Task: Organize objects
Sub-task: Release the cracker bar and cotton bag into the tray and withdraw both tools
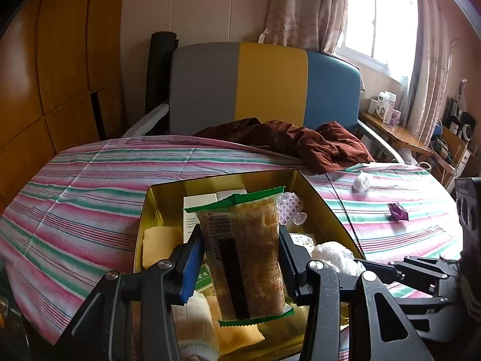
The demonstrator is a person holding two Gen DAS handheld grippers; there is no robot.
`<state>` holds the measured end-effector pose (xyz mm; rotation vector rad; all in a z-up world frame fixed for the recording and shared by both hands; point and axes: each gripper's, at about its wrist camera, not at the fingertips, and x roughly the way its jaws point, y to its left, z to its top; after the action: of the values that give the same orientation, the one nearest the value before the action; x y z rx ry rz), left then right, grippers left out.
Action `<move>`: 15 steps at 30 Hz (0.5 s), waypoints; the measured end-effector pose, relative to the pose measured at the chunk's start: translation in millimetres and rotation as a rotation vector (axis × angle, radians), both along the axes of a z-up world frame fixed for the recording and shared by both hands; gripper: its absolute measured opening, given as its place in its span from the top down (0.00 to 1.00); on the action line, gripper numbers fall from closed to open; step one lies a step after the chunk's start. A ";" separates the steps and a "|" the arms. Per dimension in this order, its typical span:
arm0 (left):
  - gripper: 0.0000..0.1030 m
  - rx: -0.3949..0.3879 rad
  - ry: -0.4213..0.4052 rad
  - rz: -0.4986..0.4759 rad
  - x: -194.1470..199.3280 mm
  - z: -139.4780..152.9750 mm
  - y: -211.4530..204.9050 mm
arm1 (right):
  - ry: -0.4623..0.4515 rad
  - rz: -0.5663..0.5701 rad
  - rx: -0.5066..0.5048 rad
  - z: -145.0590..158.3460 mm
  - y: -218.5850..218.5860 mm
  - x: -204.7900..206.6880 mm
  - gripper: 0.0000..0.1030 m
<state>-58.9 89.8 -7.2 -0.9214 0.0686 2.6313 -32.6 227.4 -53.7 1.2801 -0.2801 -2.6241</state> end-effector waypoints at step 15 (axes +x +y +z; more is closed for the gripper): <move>0.54 -0.015 -0.027 0.005 -22.7 -10.2 13.0 | -0.030 0.012 -0.008 -12.7 -6.0 -12.3 0.62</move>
<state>-81.6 102.7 -17.4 -0.9634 0.0787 2.6257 -44.9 221.4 -66.3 1.3157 -0.2867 -2.5925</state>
